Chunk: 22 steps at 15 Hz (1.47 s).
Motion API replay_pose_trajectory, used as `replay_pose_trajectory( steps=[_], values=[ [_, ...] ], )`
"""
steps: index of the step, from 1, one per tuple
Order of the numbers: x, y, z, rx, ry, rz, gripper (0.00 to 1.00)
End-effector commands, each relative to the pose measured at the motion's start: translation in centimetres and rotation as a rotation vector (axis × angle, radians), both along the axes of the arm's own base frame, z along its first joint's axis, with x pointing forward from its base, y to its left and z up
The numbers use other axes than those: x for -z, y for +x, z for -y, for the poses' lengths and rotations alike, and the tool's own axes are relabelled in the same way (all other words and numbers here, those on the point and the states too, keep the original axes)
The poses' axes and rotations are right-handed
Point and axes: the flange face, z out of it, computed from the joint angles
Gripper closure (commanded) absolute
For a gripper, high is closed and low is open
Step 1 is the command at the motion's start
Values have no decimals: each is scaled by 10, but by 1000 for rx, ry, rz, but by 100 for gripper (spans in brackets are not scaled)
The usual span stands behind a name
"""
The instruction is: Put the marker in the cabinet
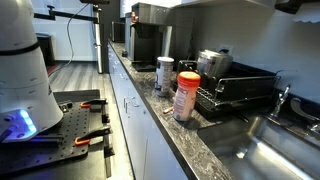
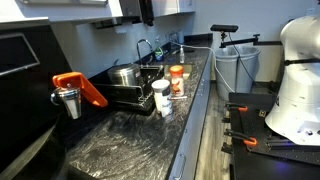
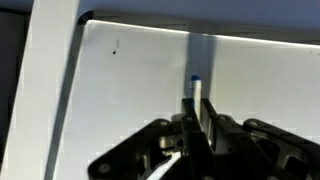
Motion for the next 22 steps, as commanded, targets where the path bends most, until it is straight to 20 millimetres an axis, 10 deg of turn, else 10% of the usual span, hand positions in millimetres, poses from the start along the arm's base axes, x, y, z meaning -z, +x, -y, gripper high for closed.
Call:
replay_pose_trajectory(
  steps=[1,22],
  values=[
    [-1,0,0,0,0,-1,88],
    [-4,-12,4,38,77,40,97]
  ],
)
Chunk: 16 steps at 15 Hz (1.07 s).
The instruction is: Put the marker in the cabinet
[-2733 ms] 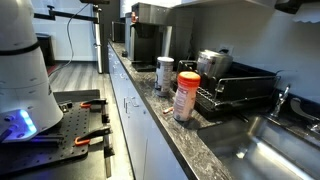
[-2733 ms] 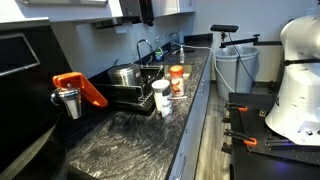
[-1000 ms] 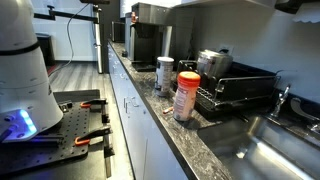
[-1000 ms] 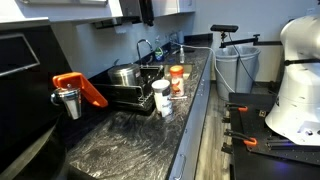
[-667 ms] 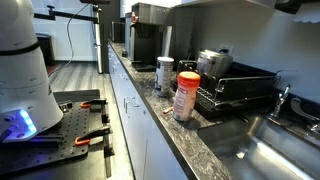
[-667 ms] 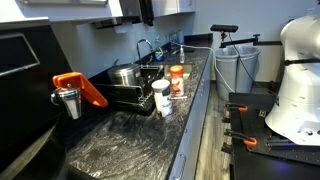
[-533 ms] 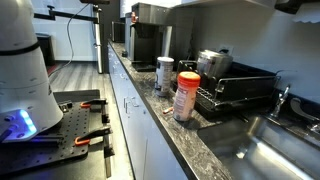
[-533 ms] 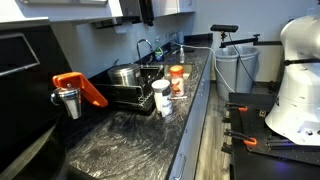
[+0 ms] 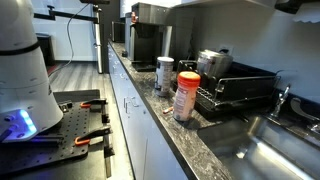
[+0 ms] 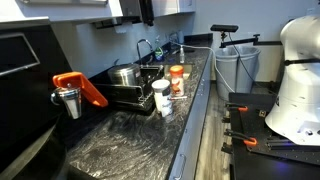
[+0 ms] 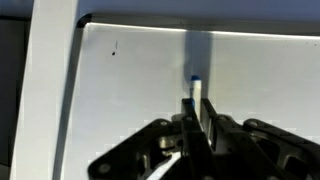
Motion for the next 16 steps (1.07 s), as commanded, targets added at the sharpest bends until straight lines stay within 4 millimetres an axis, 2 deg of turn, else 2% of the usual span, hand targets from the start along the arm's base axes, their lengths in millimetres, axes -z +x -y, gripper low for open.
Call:
replay_pose_trajectory(
  steps=[1,9,16],
  values=[
    [0,-8,4,26,39,19,97],
    [-1,-6,4,-43,46,52,97],
    [-1,-6,14,-88,88,64,97]
  ],
)
